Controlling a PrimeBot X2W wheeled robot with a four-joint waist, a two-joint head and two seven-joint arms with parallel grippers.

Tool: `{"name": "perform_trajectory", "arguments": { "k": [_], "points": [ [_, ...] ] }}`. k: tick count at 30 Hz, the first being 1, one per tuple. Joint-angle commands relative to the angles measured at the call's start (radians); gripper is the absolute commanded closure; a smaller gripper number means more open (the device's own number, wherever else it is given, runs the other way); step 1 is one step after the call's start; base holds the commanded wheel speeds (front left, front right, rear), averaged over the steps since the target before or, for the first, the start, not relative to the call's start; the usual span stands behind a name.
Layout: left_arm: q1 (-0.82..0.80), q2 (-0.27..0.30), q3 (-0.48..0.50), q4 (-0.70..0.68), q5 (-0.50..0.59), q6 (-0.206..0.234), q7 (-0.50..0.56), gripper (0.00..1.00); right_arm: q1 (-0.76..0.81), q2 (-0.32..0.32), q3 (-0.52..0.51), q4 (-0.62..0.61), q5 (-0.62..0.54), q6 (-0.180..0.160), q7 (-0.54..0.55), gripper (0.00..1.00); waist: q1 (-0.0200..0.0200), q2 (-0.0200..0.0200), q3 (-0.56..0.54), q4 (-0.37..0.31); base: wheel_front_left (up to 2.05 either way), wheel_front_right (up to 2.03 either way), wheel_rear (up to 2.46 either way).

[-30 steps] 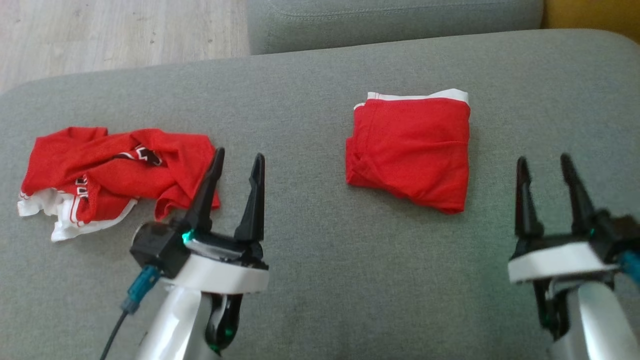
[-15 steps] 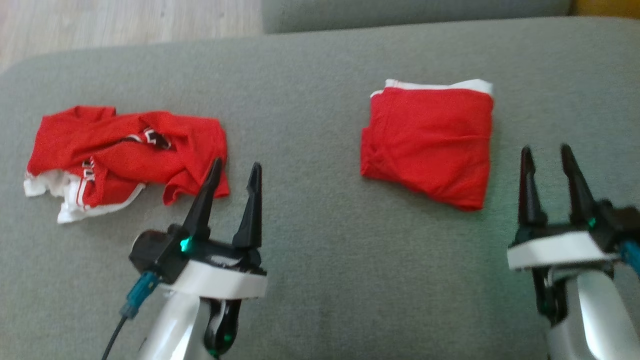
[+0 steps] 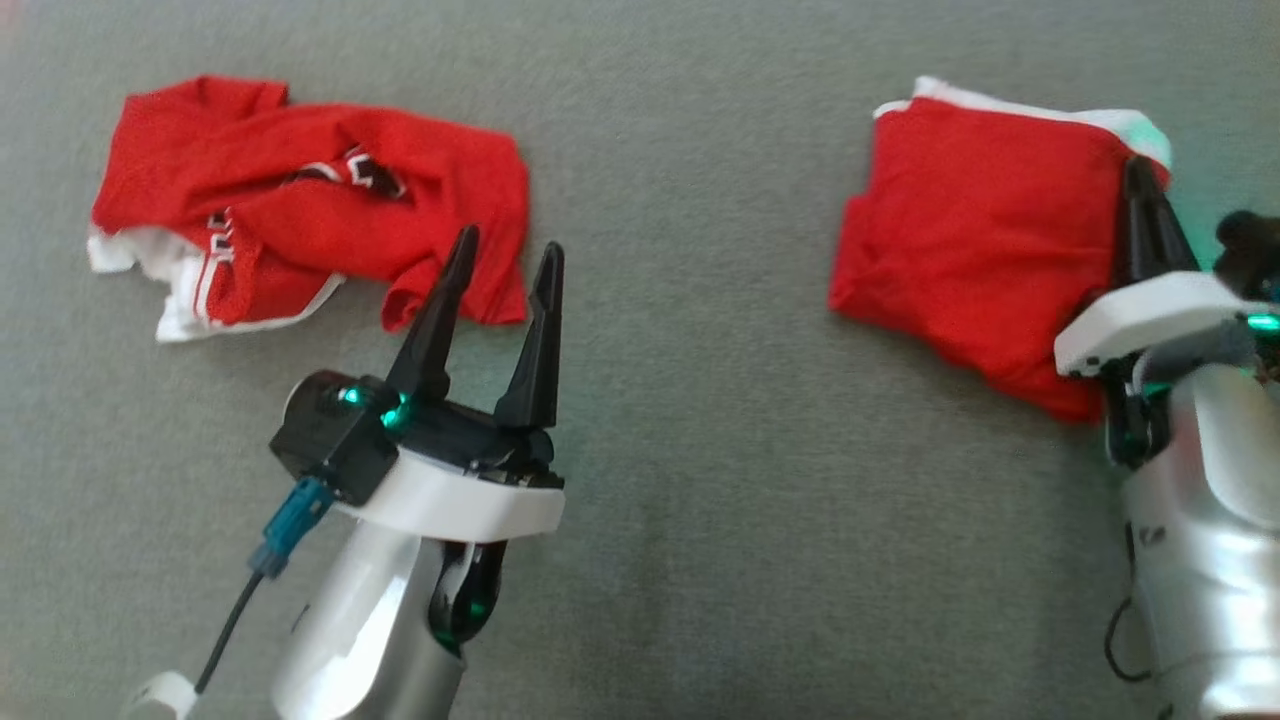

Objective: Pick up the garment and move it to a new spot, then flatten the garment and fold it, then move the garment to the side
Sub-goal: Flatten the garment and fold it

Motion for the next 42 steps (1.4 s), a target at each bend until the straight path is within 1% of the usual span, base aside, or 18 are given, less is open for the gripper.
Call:
{"name": "perform_trajectory", "arguments": {
  "k": [1, 4, 7, 12, 17, 20, 23, 24, 27, 30, 33, 36, 38, 42],
  "points": [
    [-0.029, 0.006, 0.020, -0.039, -0.010, 0.001, -0.005, 0.00, -0.025, 0.000, 0.014, 0.010, -0.003, -0.001, 0.010, 1.00, -0.0003, 0.0000, 0.026, 0.026, 0.00, 0.00, 0.00],
    [-0.037, 0.006, 0.019, -0.037, -0.011, 0.001, -0.005, 0.00, -0.068, -0.005, 0.012, 0.119, -0.002, -0.001, 0.026, 1.00, -0.0003, 0.0000, 0.031, 0.032, 0.00, 0.00, 0.00],
    [-0.042, 0.006, 0.027, -0.031, -0.004, 0.002, -0.005, 0.00, -0.100, -0.012, 0.017, 0.173, -0.009, -0.001, -0.015, 1.00, -0.0003, 0.0000, 0.025, 0.033, 0.00, 0.00, 0.00],
    [-0.035, 0.006, 0.030, -0.027, -0.009, 0.004, -0.005, 0.00, -0.134, 0.014, 0.061, 0.173, -0.006, -0.001, -0.066, 1.00, -0.0003, 0.0000, -0.002, 0.027, 0.00, 0.00, 0.00],
    [-0.027, 0.006, 0.026, -0.031, -0.015, 0.005, -0.005, 0.00, -0.132, 0.047, 0.156, 0.144, 0.025, -0.001, -0.076, 1.00, -0.0003, 0.0000, -0.021, 0.029, 0.00, 0.00, 0.00],
    [-0.027, 0.006, 0.020, -0.034, -0.020, 0.005, -0.005, 0.00, -0.121, 0.057, 0.223, 0.180, 0.042, -0.001, -0.071, 1.00, -0.0003, 0.0000, -0.023, 0.038, 0.00, 0.00, 0.00],
    [-0.026, 0.006, 0.019, -0.037, -0.023, 0.006, -0.005, 0.00, -0.113, 0.061, 0.288, 0.247, 0.056, -0.001, -0.036, 1.00, -0.0003, 0.0000, -0.023, 0.046, 0.00, 0.00, 0.00],
    [-0.026, 0.006, 0.019, -0.037, -0.023, 0.006, -0.005, 0.00, -0.113, 0.061, 0.288, 0.247, 0.056, -0.001, -0.036, 1.00, -0.0003, 0.0000, -0.023, 0.046, 0.00, 0.00, 0.00],
    [-0.024, 0.006, 0.020, -0.037, -0.025, 0.006, -0.005, 0.00, -0.117, 0.063, 0.335, 0.292, 0.069, -0.001, -0.031, 1.00, -0.0003, 0.0000, -0.023, 0.050, 0.00, 0.00, 0.00],
    [-0.019, 0.006, 0.026, -0.036, -0.025, 0.010, -0.005, 0.00, -0.127, 0.061, 0.338, 0.303, 0.086, -0.001, -0.052, 1.00, -0.0003, 0.0000, -0.031, 0.044, 0.00, 0.00, 0.00],
    [-0.011, 0.006, 0.036, -0.036, -0.023, 0.013, -0.005, 0.00, -0.134, 0.055, 0.334, 0.290, 0.098, -0.001, -0.068, 1.00, -0.0003, 0.0000, -0.043, 0.029, 0.00, 0.00, 0.00],
    [-0.003, 0.006, 0.046, -0.036, -0.018, 0.013, -0.005, 0.00, -0.131, 0.050, 0.323, 0.246, 0.113, -0.001, -0.075, 1.00, -0.0003, 0.0000, -0.064, 0.003, 0.00, 0.00, 0.00],
    [0.003, 0.006, 0.054, -0.035, -0.014, 0.012, -0.005, 0.00, -0.118, 0.047, 0.308, 0.188, 0.125, -0.001, -0.077, 1.00, -0.0003, 0.0000, -0.080, -0.017, 0.00, 0.00, 0.00],
    [0.016, 0.006, 0.065, -0.032, -0.004, 0.011, -0.005, 0.00, -0.050, 0.034, 0.267, 0.032, 0.132, -0.001, -0.077, 1.00, -0.0003, 0.0000, -0.118, -0.062, 0.00, 0.00, 0.00]
  ]
}}
